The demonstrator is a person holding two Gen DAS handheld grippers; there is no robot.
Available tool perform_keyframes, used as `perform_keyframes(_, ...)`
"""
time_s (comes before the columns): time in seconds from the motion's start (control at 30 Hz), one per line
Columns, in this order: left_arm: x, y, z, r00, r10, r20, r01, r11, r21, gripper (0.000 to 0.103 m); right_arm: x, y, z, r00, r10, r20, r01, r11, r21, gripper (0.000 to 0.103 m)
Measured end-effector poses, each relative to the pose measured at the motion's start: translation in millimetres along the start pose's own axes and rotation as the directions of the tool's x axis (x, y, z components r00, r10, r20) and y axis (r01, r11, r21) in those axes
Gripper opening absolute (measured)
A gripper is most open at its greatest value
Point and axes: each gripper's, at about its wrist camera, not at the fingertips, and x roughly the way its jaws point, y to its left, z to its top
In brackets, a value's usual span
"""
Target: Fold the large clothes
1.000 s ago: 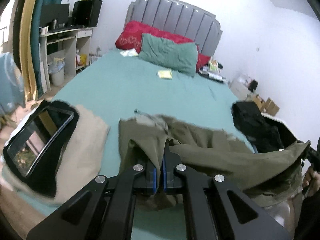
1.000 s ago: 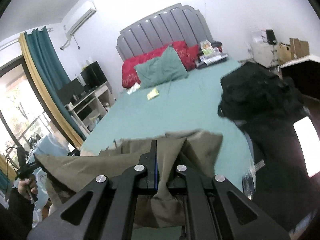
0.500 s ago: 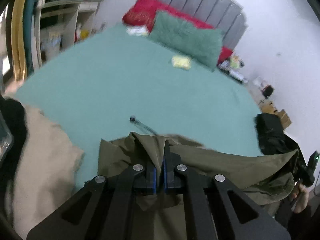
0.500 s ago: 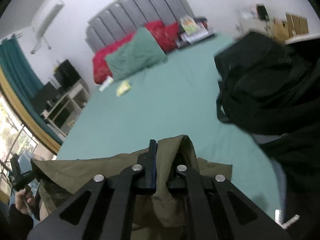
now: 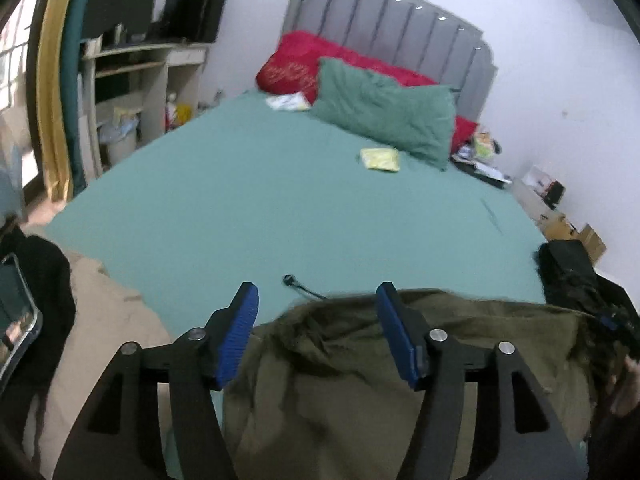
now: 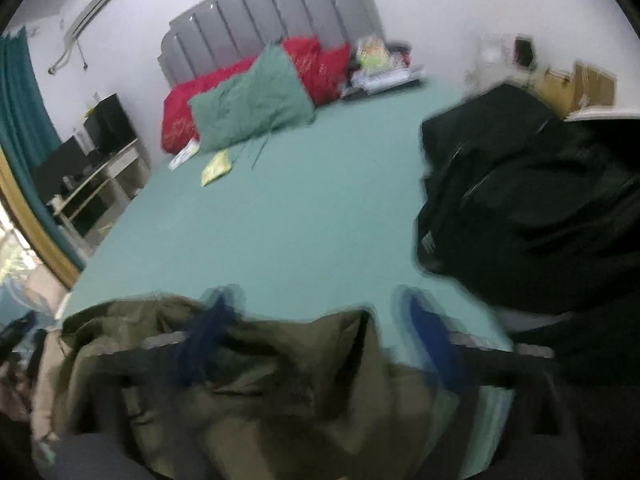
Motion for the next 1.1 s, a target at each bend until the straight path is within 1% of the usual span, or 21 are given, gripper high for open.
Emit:
perform_keyframes(0.03,-2,-6,-1,1.000,-0.023,-0.013,0.023,0.999,0.022,0.066,-7,2,2,1.000,-0.006,0.020,0.006,1.000,0.000,0.103)
perform_keyframes(0.07,0,-17,-7,0.996,-0.060,-0.058,0.064,0.996,0.067,0.066,-19,4,3,0.999,0.019,0.037,-0.019,1.000,0.006,0.103)
perform_keyframes(0.1,7,-28,-16,0.988,-0.094,-0.119,0.107,0.988,0.108,0.066,-21,6,3,0.998,0.050,0.036,-0.051,0.999,0.014,0.103)
perform_keyframes(0.13,15,-35,-25,0.978,-0.117,-0.173,0.141,0.981,0.131,0.066,-24,10,-2,0.992,0.124,0.025,-0.124,0.992,0.020,0.103)
perform_keyframes(0.17,22,-39,-33,0.970,-0.126,-0.209,0.157,0.978,0.140,0.066,-21,15,-6,0.986,0.166,0.006,-0.166,0.986,0.017,0.103)
perform_keyframes(0.2,33,-41,-41,0.963,-0.121,-0.241,0.158,0.977,0.144,0.066,-12,24,-15,0.978,0.200,-0.052,-0.200,0.980,-0.001,0.103)
perform_keyframes(0.23,48,-42,-51,0.955,-0.095,-0.281,0.139,0.980,0.143,0.066,-2,32,-22,0.973,0.205,-0.109,-0.209,0.978,-0.024,0.103)
perform_keyframes(0.3,69,-32,-68,0.941,-0.050,-0.335,0.094,0.989,0.117,0.066,31,53,-45,0.947,0.170,-0.274,-0.205,0.973,-0.106,0.103)
perform_keyframes(0.33,78,-25,-74,0.937,-0.008,-0.349,0.051,0.992,0.113,0.066,43,58,-56,0.943,0.112,-0.314,-0.163,0.976,-0.142,0.103)
perform_keyframes(0.37,84,-18,-79,0.934,0.038,-0.354,0.004,0.993,0.116,0.066,59,58,-70,0.939,0.031,-0.343,-0.093,0.981,-0.168,0.103)
perform_keyframes(0.43,88,-2,-84,0.934,0.123,-0.336,-0.082,0.988,0.132,0.066,76,47,-83,0.927,-0.046,-0.372,-0.017,0.986,-0.167,0.103)
perform_keyframes(0.47,86,6,-84,0.933,0.151,-0.328,-0.114,0.985,0.130,0.066,78,40,-85,0.927,-0.063,-0.370,0.003,0.987,-0.161,0.103)
perform_keyframes(0.57,67,20,-83,0.933,0.176,-0.314,-0.149,0.983,0.107,0.066,65,25,-83,0.937,-0.095,-0.336,0.052,0.990,-0.134,0.103)
perform_keyframes(0.63,45,23,-85,0.946,0.173,-0.275,-0.154,0.984,0.091,0.066,42,20,-77,0.953,-0.097,-0.287,0.069,0.992,-0.106,0.103)
perform_keyframes(0.7,22,29,-92,0.954,0.152,-0.258,-0.142,0.988,0.057,0.066,11,12,-79,0.966,-0.103,-0.238,0.087,0.993,-0.077,0.103)
perform_keyframes(0.8,-8,44,-110,0.961,0.089,-0.261,-0.100,0.995,-0.029,0.066,-26,0,-92,0.970,-0.121,-0.210,0.117,0.993,-0.034,0.103)
perform_keyframes(0.87,-21,56,-131,0.957,0.088,-0.277,-0.106,0.993,-0.050,0.069,-45,-11,-113,0.970,-0.095,-0.222,0.107,0.994,0.039,0.103)
perform_keyframes(0.93,-25,64,-152,0.943,0.082,-0.324,-0.112,0.991,-0.077,0.071,-55,-21,-136,0.968,-0.045,-0.246,0.077,0.989,0.126,0.103)
perform_keyframes(1.0,-23,69,-164,0.931,0.076,-0.358,-0.125,0.985,-0.116,0.072,-58,-34,-160,0.961,0.037,-0.272,0.026,0.974,0.223,0.103)
perform_keyframes(1.07,-23,66,-171,0.920,0.038,-0.389,-0.104,0.983,-0.148,0.072,-55,-41,-181,0.950,0.120,-0.287,-0.027,0.952,0.306,0.103)
perform_keyframes(1.1,-22,63,-172,0.919,0.041,-0.393,-0.106,0.984,-0.145,0.072,-53,-41,-187,0.948,0.150,-0.282,-0.045,0.937,0.346,0.103)
